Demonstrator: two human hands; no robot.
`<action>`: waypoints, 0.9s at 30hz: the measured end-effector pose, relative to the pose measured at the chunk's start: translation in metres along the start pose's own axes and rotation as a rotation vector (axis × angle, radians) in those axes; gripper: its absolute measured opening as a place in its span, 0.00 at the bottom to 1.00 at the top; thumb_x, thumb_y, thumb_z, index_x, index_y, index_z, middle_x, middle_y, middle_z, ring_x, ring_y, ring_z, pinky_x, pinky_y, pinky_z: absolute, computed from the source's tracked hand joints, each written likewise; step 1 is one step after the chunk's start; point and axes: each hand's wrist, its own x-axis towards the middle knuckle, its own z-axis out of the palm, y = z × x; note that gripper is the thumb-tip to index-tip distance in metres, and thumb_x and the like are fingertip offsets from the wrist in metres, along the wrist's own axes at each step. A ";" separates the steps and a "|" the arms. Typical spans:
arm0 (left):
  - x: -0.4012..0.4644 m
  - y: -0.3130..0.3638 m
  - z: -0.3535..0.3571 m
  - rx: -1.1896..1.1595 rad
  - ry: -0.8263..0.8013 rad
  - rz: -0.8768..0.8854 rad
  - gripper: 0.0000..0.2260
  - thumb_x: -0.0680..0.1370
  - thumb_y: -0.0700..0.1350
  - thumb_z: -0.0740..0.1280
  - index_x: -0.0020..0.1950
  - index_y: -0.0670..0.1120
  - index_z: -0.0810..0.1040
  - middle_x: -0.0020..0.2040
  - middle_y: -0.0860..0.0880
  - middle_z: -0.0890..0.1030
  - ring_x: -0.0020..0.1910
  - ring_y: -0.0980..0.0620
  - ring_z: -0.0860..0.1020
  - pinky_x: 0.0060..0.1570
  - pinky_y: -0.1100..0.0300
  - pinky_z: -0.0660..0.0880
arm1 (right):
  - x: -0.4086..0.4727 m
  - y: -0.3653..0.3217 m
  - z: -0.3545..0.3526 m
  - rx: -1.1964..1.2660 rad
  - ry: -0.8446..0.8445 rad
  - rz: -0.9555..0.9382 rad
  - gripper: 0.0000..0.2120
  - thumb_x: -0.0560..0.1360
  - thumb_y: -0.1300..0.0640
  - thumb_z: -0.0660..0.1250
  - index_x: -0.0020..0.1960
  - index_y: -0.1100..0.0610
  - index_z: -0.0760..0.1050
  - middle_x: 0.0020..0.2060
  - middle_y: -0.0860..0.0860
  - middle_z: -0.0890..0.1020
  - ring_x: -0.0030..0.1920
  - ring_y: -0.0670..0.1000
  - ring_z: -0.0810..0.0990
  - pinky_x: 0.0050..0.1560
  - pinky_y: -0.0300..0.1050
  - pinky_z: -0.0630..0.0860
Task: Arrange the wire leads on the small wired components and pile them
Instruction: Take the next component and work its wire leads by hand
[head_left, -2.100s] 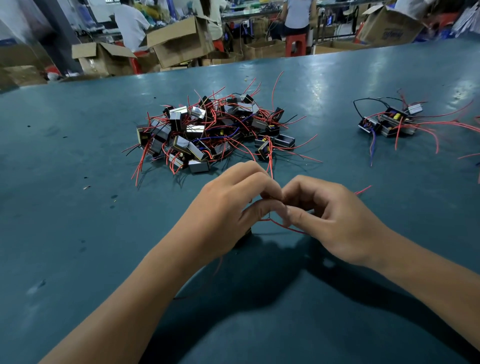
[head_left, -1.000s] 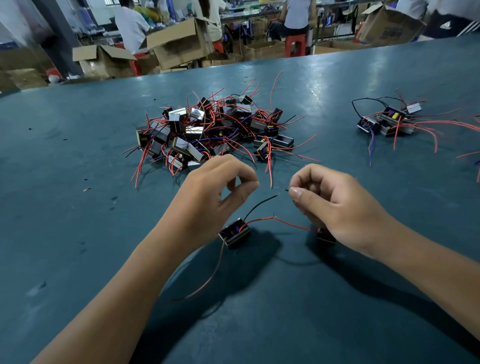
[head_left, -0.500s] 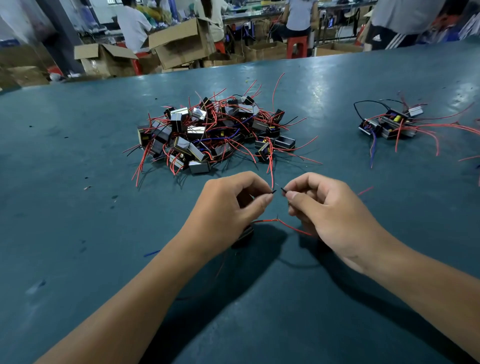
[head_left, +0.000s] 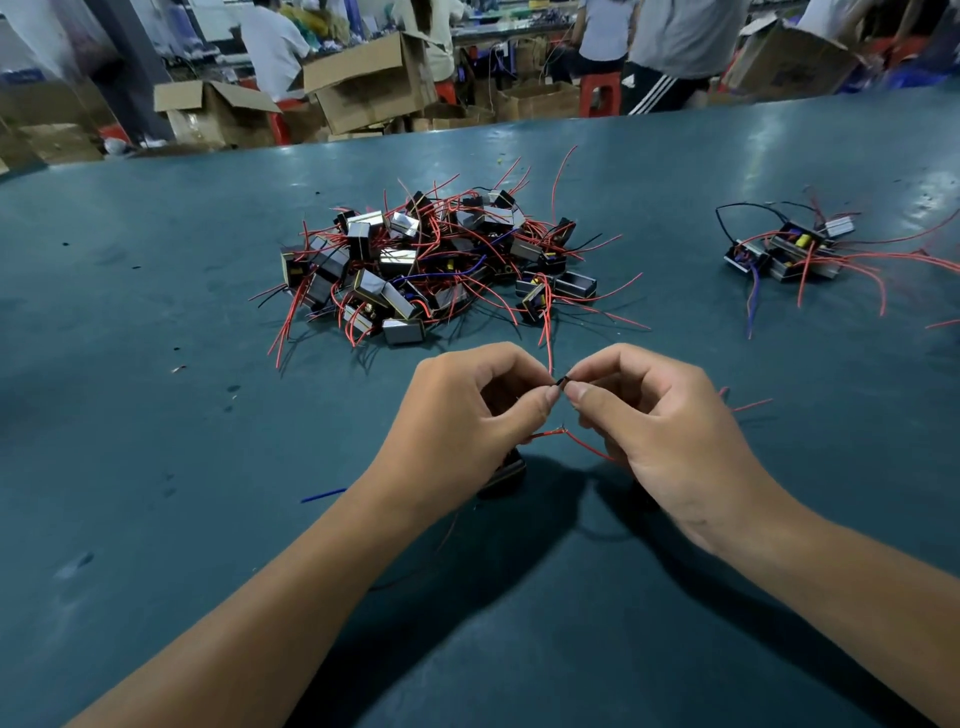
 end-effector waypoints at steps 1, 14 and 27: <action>0.000 0.000 0.000 -0.022 -0.004 -0.003 0.03 0.78 0.41 0.73 0.45 0.47 0.82 0.34 0.50 0.82 0.32 0.50 0.79 0.34 0.57 0.77 | 0.000 0.000 0.000 -0.001 0.003 -0.006 0.03 0.72 0.51 0.70 0.44 0.49 0.81 0.29 0.46 0.78 0.30 0.45 0.72 0.28 0.35 0.66; -0.003 0.005 0.001 -0.057 -0.015 0.023 0.03 0.77 0.41 0.73 0.45 0.48 0.82 0.37 0.49 0.83 0.35 0.50 0.81 0.37 0.53 0.79 | 0.001 -0.002 0.002 0.050 0.012 -0.041 0.08 0.77 0.64 0.69 0.40 0.56 0.79 0.25 0.41 0.76 0.25 0.39 0.70 0.28 0.27 0.64; 0.002 0.017 -0.009 0.387 0.010 0.265 0.07 0.79 0.49 0.68 0.44 0.47 0.79 0.39 0.55 0.74 0.38 0.53 0.73 0.39 0.60 0.70 | -0.004 -0.014 -0.004 -0.233 -0.068 -0.188 0.03 0.73 0.54 0.68 0.41 0.51 0.79 0.31 0.49 0.80 0.30 0.53 0.73 0.31 0.45 0.71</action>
